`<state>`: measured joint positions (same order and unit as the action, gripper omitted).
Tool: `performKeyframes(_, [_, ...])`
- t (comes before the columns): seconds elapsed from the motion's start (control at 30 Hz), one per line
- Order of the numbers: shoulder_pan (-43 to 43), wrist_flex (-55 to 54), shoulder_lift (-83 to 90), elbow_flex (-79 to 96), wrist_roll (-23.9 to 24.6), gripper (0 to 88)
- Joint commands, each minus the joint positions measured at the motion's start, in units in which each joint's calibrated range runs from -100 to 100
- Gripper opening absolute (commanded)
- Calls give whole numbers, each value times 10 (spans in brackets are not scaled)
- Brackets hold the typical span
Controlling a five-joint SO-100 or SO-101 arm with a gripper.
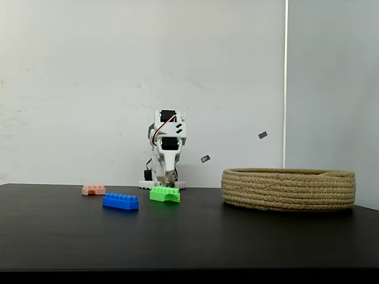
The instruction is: Place the lego blocks in the tray
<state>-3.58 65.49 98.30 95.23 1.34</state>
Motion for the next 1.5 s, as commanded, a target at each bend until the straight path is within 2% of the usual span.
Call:
performKeyframes(0.0, [-55,-70,4,7,35,2])
performKeyframes(1.03, [-73,-71,4,9,46,4])
performKeyframes(1.13, [-80,-76,-18,5,53,55])
performKeyframes(1.33, [-42,-123,-211,-107,111,189])
performKeyframes(1.4, [-13,-126,-289,-157,141,219])
performKeyframes(1.47, [9,-124,-358,-209,189,240])
